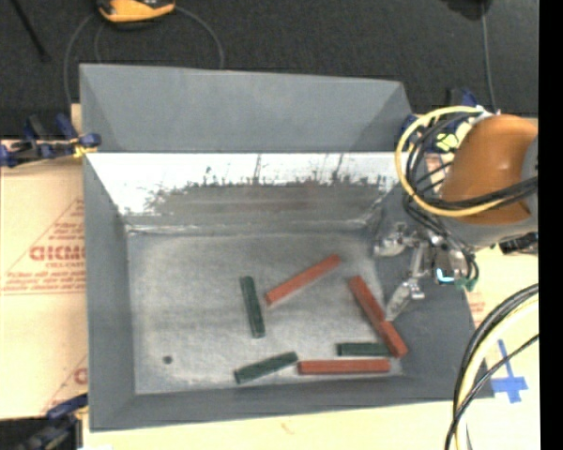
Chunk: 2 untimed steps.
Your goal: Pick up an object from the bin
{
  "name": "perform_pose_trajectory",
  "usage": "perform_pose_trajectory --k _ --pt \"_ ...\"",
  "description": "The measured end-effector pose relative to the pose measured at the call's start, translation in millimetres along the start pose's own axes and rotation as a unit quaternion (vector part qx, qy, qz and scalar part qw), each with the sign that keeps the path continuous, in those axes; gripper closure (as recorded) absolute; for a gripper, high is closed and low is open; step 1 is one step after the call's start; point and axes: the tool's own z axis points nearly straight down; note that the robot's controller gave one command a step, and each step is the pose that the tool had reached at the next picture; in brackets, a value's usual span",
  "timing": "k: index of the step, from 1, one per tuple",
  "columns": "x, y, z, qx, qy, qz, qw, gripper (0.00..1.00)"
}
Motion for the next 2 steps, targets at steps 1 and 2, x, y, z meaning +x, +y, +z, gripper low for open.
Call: perform_pose_trajectory --k 1,2 --pt "-1.8 0.4 -4.6 0.001 -0.0036 -0.002 1.0000 0.00" --pt "-37.8 18.5 8.6 0.002 -0.0057 0.004 1.0000 0.00"
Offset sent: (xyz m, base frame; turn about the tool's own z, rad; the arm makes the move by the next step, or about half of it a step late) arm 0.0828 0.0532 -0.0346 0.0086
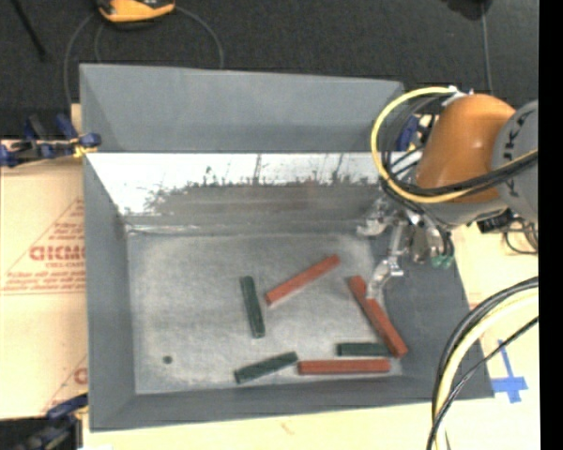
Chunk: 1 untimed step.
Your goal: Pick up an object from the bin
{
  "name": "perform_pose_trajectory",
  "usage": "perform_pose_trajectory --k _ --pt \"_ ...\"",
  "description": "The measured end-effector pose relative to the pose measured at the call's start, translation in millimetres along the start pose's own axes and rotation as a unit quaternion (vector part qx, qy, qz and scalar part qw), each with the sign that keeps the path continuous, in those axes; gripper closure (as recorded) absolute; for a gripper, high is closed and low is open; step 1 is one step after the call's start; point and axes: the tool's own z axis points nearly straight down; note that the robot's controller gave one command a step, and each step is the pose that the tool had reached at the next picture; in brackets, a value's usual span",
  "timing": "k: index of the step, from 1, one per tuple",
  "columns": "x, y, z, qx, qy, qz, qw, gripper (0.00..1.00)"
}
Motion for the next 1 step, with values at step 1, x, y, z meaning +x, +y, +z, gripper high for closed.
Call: perform_pose_trajectory --k 1 --pt "-7.9 13.8 49.6 -0.001 -0.0042 -0.096 0.9954 1.00"
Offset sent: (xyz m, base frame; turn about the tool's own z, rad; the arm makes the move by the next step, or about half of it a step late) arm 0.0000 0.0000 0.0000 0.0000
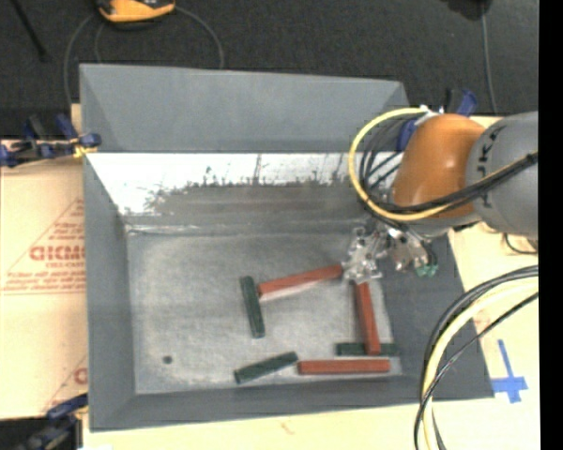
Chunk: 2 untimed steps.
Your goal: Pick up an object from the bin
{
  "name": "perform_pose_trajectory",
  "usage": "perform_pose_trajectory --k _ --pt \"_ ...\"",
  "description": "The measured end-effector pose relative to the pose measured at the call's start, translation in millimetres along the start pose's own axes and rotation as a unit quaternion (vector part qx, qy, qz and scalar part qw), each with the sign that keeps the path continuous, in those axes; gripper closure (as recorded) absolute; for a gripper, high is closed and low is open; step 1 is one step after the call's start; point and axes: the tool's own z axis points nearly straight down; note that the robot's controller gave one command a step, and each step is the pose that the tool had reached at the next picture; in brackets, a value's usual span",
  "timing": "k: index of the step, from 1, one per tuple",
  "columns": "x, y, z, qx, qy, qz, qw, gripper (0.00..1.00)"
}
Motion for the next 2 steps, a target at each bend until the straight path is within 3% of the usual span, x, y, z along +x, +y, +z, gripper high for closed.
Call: perform_pose_trajectory --k 1,2 --pt "2.2 0.0 3.0 0.000 0.0025 -0.001 1.0000 0.00" --pt "2.1 -0.1 3.0 0.000 0.0024 -0.001 1.0000 0.00"
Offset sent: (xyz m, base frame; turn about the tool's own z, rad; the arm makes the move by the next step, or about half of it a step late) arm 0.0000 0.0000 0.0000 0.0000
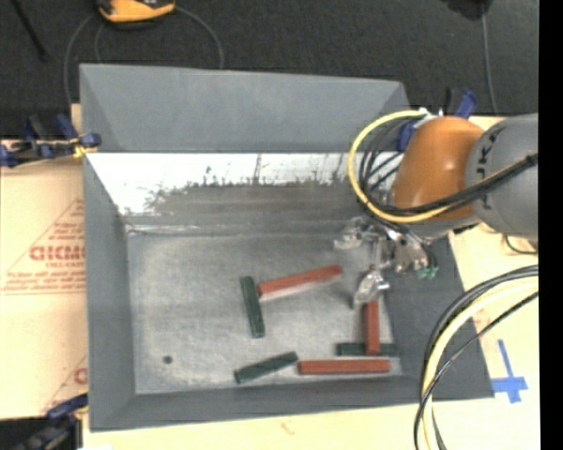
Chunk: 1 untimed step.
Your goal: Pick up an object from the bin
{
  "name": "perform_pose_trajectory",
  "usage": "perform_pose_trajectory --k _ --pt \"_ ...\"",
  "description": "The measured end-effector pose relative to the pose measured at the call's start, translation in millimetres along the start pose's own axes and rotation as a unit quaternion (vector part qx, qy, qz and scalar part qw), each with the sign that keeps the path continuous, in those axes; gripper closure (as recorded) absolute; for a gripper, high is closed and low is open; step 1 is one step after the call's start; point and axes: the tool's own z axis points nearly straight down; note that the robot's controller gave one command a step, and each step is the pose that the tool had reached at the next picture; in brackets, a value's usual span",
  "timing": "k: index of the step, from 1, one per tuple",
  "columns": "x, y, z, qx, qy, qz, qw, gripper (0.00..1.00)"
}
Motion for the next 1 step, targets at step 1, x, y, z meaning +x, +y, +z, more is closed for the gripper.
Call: perform_pose_trajectory --k 1 --pt "-25.3 38.0 -3.0 0.001 0.0036 0.024 0.9997 1.00"
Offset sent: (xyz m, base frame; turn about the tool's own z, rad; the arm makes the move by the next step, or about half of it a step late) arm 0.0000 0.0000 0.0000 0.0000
